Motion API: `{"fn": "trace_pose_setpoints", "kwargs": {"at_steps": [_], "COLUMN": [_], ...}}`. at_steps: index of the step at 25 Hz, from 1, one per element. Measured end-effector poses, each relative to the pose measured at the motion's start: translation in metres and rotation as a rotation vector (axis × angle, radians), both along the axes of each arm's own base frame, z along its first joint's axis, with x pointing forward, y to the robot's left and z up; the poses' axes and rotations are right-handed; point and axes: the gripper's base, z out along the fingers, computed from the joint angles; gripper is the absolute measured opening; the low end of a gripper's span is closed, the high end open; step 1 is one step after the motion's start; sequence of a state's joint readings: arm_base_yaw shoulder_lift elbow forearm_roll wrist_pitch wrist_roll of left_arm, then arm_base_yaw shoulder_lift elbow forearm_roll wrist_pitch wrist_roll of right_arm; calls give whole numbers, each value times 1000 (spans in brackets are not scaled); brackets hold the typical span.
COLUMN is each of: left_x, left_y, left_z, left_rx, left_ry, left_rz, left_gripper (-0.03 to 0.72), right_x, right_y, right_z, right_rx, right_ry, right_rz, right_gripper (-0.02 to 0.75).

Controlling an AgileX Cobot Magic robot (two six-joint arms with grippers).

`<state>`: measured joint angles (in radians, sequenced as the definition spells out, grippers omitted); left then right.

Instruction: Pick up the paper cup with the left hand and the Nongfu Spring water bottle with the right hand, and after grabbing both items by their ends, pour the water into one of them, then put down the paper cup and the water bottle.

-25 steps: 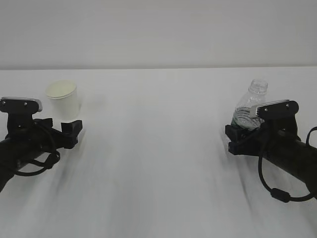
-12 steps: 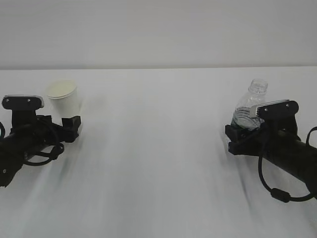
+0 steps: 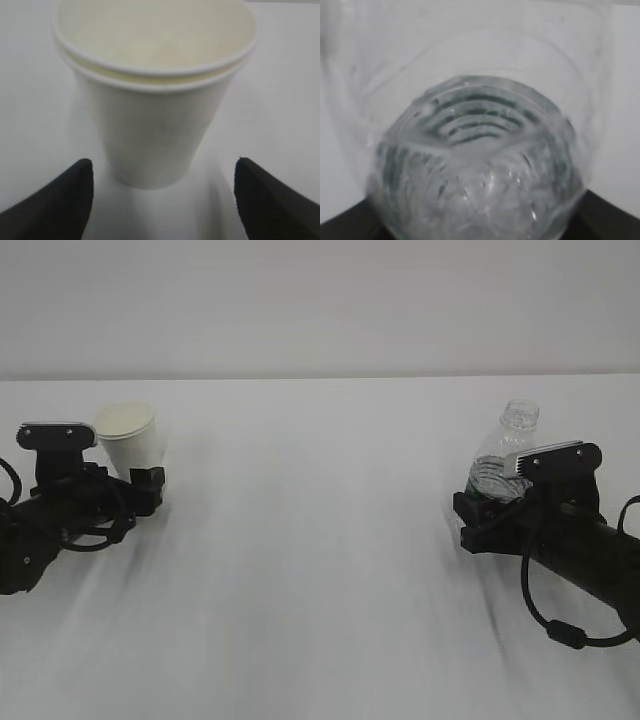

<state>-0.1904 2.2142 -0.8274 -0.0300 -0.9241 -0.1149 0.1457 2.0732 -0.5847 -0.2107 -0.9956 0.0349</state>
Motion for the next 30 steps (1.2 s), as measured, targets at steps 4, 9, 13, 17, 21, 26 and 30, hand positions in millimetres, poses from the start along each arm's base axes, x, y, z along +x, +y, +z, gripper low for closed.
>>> {"fn": "trace_pose_setpoints", "kwargs": {"at_steps": [4,9,13,17,21,26,30], "left_x": [5,13,19,26,31,35,40], "left_y": [-1,-2,-3,-2,2,7,9], "left_z": [-2,1,5,5,1,1,4], "left_rx": [2,12,27,35,37,38,37], "left_ry": [-7,-22,-29,-29,-20,-28,-45], "left_rz": [-1,-6,-2,9,20,34,40], "left_gripper": [635,631,629,624,620,613,612], "right_x": [0,0,0,0,0,0,0], "right_y": [0,0,0,0,0,0,0], "right_z": [0,0,0,0,0,0,0], "right_rx": [0,0,0,0,0,0,0], "right_ry": [0,0,0,0,0,0,0], "right_rz": [0,0,2,2,2,2,2], "right_gripper": [469,469,469,468,468,468,468]}}
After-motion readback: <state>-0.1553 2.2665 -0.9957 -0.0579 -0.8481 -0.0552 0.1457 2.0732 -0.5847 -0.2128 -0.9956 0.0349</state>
